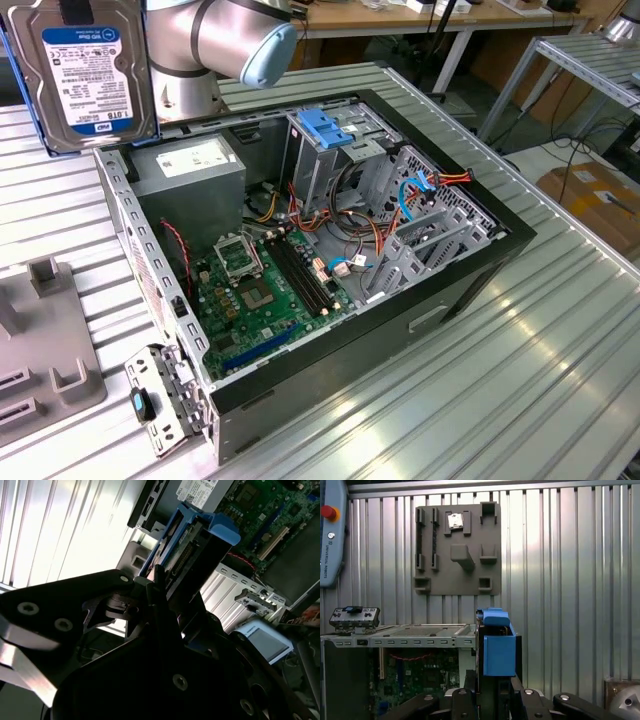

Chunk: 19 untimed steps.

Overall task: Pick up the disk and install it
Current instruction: 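Pick up the disk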

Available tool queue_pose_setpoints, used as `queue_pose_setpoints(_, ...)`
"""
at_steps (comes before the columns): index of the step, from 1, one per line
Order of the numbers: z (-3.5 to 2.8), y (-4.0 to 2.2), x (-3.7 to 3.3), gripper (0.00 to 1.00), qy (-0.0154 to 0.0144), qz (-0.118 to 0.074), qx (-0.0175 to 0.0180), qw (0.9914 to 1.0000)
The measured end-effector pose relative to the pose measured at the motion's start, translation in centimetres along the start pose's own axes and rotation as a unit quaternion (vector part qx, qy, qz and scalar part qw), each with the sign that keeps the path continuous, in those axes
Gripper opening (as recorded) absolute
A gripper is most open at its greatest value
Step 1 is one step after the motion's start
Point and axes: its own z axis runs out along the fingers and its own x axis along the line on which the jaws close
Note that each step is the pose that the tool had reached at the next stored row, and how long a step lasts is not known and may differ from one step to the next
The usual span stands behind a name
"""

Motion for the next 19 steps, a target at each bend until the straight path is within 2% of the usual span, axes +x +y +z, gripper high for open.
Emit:
queue_pose_setpoints(10, -0.01, -0.99, -0.18, 0.35, 0.0079, 0.000, -0.0001, 0.99997)
queue_pose_setpoints(14, -0.02, -1.70, -0.28, 0.35, 0.0137, 0.000, -0.0002, 0.99991)
queue_pose_setpoints(19, -0.03, -1.93, -0.35, 0.35, 0.0177, 0.000, -0.0001, 0.99984)
